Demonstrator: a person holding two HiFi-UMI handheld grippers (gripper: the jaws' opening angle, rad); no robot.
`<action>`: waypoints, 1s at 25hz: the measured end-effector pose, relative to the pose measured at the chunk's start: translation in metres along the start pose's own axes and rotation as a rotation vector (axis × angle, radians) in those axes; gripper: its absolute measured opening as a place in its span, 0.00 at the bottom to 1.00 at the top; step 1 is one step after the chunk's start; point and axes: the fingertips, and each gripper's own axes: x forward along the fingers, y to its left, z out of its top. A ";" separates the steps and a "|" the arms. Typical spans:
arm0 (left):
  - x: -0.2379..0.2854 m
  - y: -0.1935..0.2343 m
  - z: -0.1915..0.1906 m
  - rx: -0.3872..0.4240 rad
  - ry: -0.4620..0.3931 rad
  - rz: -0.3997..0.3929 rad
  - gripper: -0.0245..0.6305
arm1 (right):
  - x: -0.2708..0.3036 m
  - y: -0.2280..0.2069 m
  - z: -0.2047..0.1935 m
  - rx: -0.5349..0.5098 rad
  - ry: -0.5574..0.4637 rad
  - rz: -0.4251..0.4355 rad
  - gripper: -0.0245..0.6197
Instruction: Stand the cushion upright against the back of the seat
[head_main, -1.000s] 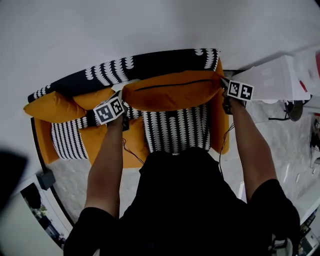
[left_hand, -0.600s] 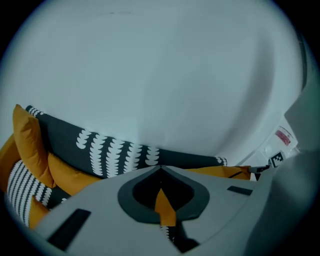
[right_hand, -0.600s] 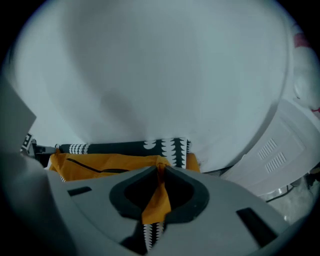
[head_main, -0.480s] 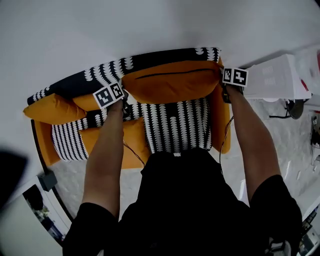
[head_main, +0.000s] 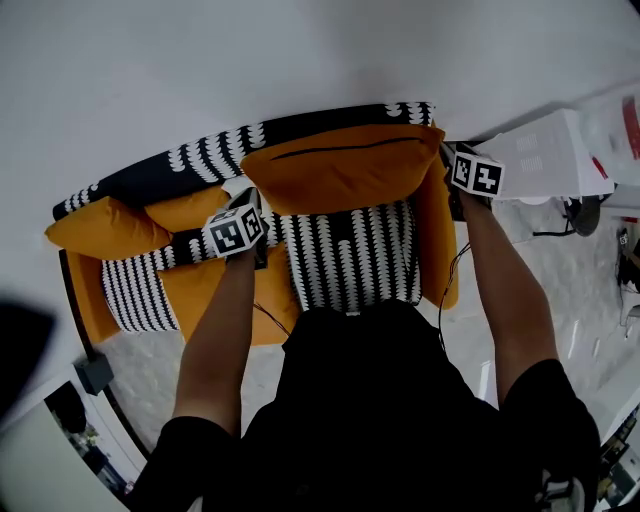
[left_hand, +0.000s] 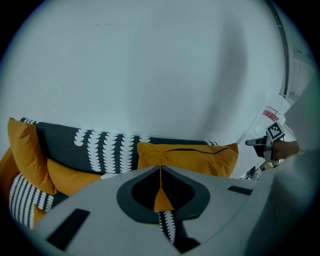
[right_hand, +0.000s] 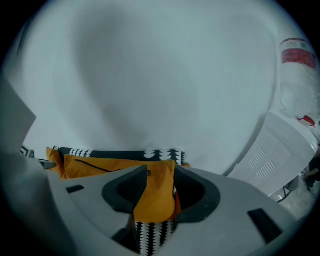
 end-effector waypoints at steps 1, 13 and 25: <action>-0.002 -0.003 -0.004 -0.002 0.001 -0.013 0.06 | -0.009 0.008 -0.004 -0.002 -0.012 0.021 0.33; -0.085 -0.080 0.011 0.180 -0.105 -0.237 0.06 | -0.145 0.172 -0.039 -0.028 -0.113 0.461 0.09; -0.167 -0.165 -0.043 0.358 -0.048 -0.472 0.06 | -0.234 0.224 -0.065 -0.044 -0.234 0.464 0.10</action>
